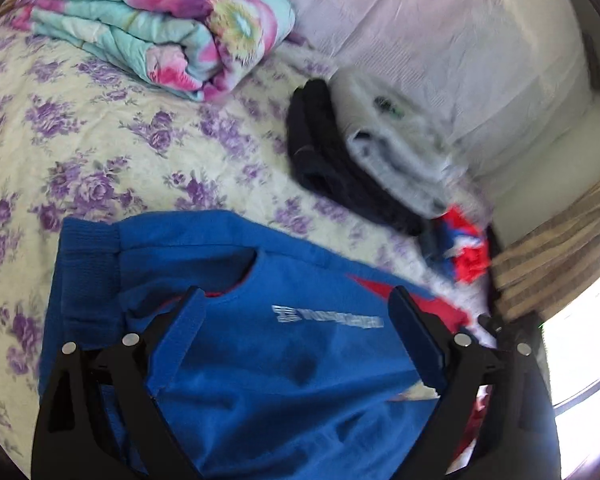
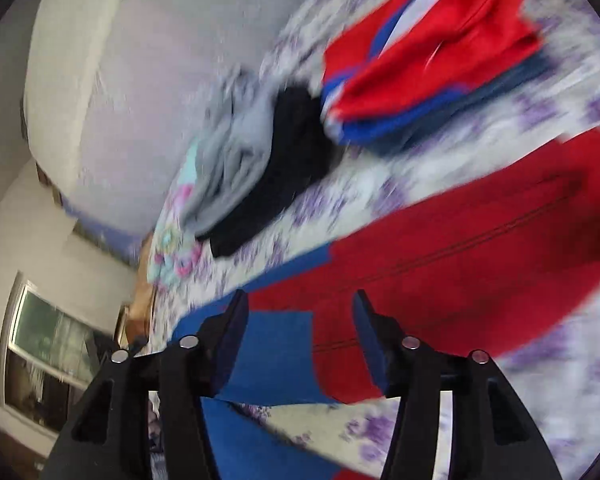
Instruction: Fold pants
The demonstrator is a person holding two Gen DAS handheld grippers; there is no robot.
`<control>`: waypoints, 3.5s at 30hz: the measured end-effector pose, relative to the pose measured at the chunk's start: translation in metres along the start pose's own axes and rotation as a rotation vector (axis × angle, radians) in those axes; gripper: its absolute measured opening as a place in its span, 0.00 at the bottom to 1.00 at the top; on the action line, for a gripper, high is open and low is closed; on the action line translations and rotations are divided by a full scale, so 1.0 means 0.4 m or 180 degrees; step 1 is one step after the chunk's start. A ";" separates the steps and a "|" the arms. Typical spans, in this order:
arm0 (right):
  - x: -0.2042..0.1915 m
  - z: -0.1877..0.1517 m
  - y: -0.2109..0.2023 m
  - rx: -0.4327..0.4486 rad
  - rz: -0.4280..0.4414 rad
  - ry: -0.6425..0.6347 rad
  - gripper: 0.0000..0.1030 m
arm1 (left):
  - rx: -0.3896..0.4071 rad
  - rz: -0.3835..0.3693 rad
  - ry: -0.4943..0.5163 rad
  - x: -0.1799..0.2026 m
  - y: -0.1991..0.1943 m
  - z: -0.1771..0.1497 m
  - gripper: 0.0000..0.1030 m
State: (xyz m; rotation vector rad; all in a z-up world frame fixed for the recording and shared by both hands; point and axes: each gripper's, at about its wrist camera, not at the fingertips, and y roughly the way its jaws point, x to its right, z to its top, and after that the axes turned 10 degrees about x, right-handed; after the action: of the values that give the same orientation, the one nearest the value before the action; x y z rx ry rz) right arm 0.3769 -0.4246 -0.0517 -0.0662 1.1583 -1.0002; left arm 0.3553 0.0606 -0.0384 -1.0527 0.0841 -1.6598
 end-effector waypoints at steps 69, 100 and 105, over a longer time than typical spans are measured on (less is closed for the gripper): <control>0.308 0.207 -0.356 0.0946 -0.0668 0.0106 0.08 | -0.0041 0.0050 0.0147 -0.174 -0.089 0.124 0.14; 0.215 -0.354 -0.676 0.1223 0.0193 0.0792 0.49 | 0.0547 -0.0196 -0.0236 -0.234 -0.569 -0.198 0.83; 0.236 -0.347 -0.604 0.1094 0.0010 0.1266 0.49 | 0.0520 -0.0386 -0.0150 -0.118 -0.567 -0.226 0.95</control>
State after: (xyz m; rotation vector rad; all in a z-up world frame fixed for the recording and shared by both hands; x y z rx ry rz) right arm 0.1221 -0.5715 -0.0578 0.4251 1.3246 -1.2313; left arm 0.1255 0.1458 0.0030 -0.9879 -0.1466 -1.7180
